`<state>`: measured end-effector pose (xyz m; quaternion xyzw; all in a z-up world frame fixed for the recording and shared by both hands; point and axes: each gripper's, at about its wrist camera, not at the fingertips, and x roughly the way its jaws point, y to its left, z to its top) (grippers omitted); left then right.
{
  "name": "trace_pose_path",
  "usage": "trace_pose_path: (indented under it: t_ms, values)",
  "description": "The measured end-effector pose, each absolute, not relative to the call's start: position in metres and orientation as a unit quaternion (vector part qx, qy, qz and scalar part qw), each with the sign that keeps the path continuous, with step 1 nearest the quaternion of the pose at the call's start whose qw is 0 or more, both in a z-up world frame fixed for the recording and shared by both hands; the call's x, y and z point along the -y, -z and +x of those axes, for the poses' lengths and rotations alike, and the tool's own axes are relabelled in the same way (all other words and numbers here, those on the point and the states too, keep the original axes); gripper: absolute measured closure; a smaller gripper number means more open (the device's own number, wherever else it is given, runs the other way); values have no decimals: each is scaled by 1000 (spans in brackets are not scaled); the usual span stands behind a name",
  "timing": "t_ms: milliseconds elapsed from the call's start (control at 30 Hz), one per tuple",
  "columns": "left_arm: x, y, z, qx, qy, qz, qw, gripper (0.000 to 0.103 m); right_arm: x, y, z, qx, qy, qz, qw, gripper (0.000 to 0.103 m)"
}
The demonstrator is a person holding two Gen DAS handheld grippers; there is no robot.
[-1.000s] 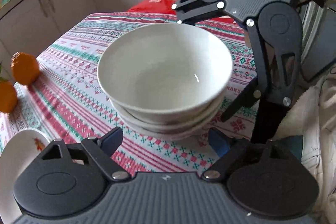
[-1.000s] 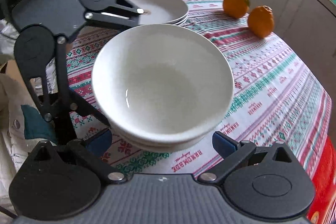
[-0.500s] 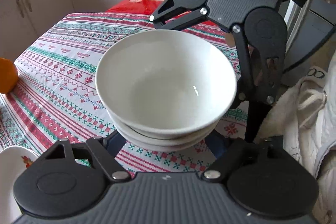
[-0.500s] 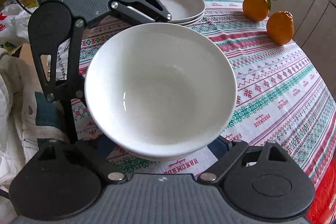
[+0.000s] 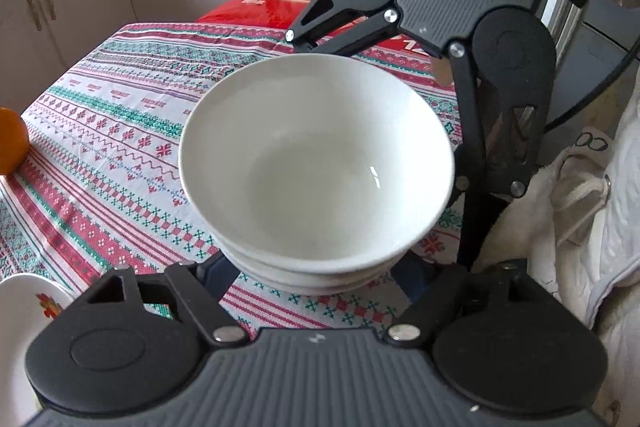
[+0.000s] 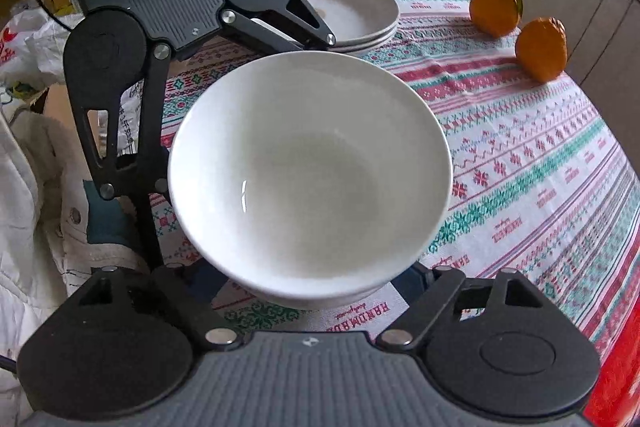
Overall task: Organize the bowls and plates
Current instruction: 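Grasp the stack of white bowls from opposite sides with both grippers, then lift the bowl stack with both grippers and lower it onto the plate stack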
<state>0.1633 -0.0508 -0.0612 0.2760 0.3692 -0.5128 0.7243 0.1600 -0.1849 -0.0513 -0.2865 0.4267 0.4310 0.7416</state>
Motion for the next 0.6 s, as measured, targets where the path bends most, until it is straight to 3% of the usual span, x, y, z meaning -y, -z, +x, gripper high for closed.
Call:
trace_pose_path:
  t_ms: [600]
  values:
    - [-31, 9, 160, -340, 426, 260, 797, 23, 104, 2, 187, -357, -483, -341, 723, 14]
